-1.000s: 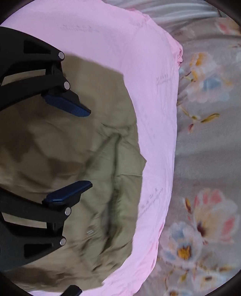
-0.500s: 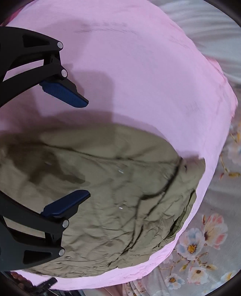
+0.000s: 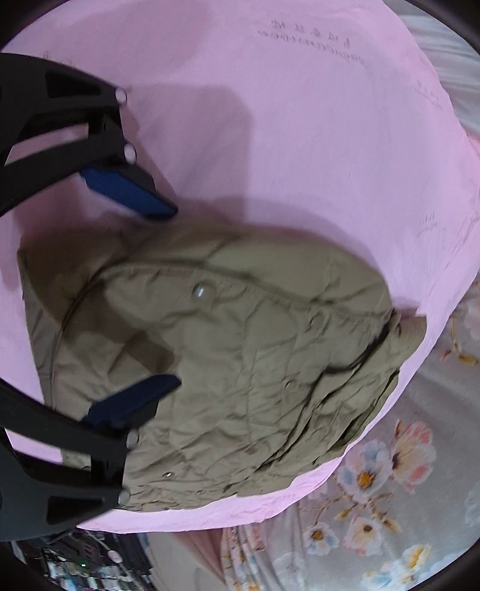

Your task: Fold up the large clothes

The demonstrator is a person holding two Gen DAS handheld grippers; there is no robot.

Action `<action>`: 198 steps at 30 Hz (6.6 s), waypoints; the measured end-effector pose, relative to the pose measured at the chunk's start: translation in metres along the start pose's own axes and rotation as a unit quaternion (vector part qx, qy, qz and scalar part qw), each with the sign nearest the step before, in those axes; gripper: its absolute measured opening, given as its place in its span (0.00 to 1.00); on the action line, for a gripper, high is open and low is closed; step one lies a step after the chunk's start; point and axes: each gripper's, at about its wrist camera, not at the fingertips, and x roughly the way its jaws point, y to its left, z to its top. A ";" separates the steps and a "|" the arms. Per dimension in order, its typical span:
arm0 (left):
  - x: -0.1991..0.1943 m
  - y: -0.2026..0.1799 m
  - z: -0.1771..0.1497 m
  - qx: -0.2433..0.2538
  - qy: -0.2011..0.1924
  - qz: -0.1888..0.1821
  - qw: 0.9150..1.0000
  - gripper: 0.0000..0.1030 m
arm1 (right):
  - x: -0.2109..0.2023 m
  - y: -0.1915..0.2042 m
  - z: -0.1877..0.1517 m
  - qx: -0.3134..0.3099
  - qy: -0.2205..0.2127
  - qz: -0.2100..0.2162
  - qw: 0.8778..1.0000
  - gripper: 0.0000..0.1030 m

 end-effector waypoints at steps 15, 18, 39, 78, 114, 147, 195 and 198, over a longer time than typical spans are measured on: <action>-0.130 -0.032 -0.015 0.080 -0.097 -0.029 0.992 0.05 | -0.119 0.030 -0.014 -0.062 -0.134 0.112 0.983 0.08; -0.176 -0.040 -0.020 0.091 -0.132 -0.050 0.986 0.05 | -0.162 0.037 -0.015 -0.077 -0.176 0.142 0.971 0.08; -0.068 -0.112 0.129 0.119 -0.158 0.077 0.977 0.07 | -0.061 0.065 0.163 -0.020 -0.232 0.100 0.967 0.07; -0.026 -0.156 0.132 0.163 -0.167 0.167 0.958 0.60 | -0.016 0.117 0.157 -0.131 -0.240 -0.051 0.960 0.24; 0.120 -0.130 0.129 0.153 -0.113 0.185 0.964 0.62 | 0.137 0.052 0.178 -0.030 -0.070 -0.079 0.994 0.03; 0.101 -0.194 0.056 0.174 -0.121 0.170 0.962 0.61 | 0.127 0.179 0.109 -0.184 -0.071 -0.073 0.978 0.15; 0.124 -0.132 0.160 0.150 -0.109 0.237 0.954 0.70 | 0.127 0.052 0.199 -0.028 -0.067 -0.107 0.992 0.31; 0.132 -0.135 0.158 0.160 -0.115 0.251 0.948 0.72 | 0.134 0.050 0.194 -0.029 -0.067 -0.106 0.992 0.32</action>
